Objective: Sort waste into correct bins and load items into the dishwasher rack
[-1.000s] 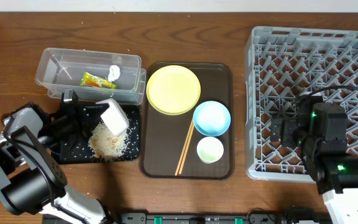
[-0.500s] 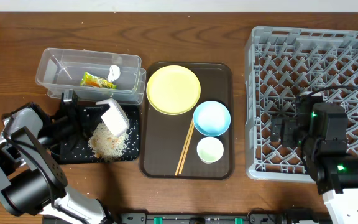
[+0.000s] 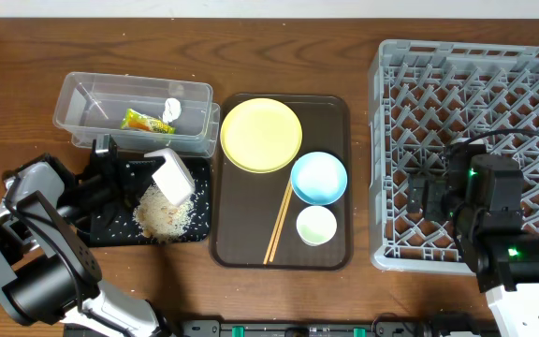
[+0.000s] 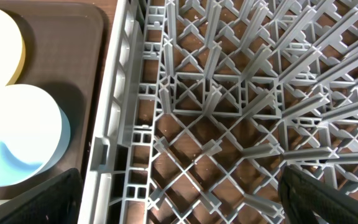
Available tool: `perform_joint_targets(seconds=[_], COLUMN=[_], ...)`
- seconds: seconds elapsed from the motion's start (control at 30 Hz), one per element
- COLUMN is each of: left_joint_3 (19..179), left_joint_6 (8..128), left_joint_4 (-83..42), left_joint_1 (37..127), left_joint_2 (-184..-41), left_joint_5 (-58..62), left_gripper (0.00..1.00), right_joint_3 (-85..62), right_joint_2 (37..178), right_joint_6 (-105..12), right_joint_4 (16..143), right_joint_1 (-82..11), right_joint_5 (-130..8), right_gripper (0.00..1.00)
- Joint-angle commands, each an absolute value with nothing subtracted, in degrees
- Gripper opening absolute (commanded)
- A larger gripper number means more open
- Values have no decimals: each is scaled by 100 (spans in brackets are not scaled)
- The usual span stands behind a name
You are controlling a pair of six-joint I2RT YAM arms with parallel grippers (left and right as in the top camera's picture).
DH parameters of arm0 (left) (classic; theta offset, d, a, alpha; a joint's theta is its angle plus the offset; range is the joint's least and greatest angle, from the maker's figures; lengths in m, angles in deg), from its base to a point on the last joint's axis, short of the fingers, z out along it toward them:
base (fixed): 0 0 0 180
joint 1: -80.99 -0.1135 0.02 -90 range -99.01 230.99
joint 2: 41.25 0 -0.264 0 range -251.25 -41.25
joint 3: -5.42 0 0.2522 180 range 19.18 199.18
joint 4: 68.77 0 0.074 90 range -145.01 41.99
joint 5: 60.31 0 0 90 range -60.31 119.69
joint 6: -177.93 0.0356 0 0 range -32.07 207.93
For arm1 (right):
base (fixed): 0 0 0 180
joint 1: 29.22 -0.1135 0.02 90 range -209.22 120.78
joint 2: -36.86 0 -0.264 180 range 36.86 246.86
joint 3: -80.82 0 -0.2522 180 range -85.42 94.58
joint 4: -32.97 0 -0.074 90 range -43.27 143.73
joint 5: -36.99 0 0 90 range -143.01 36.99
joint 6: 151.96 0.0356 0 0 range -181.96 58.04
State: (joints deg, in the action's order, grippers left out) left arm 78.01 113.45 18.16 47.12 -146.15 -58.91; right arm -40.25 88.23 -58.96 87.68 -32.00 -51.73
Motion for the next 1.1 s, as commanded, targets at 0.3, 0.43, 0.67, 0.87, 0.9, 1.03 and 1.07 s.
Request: perform_joint_targets(seconds=[0.3, 0.43, 0.67, 0.87, 0.9, 1.03, 1.07], left_joint_3=[7798, 7862, 8148, 8255, 8255, 8255, 8255], left_joint_6=[11894, 11905, 11852, 10901, 10689, 10034, 9997], left_joint_4=[1322, 1409, 1470, 802, 633, 6, -110], left_joint_1=[4719, 4769, 5180, 5871, 6034, 6931, 7180], left_joint_2=[-14486, -14381, -13385, -12362, -12233, -11822, -11765], left_joint_5=[-5320, -4881, -4258, -3255, -2962, -2000, -1823], left_gripper=[6, 6, 7, 6, 6, 6, 6], right_joint_3=[-3920, -3920, -3920, -3920, -3920, -3920, -3920], right_joint_2=[8823, 8823, 8823, 8823, 8823, 8823, 8823], right_joint_6=[-5837, -5837, -5837, -5837, -5837, -5837, -5835], right_joint_4=[8772, 8774, 8774, 8785, 8785, 8789, 8792], right_joint_1=[-3143, -3143, -3143, -3143, -3143, -3143, -3143], right_joint_5=[-5156, -5154, -5154, -5154, -5154, -5154, -5154], right_gripper=[99, 99, 99, 99, 99, 99, 99])
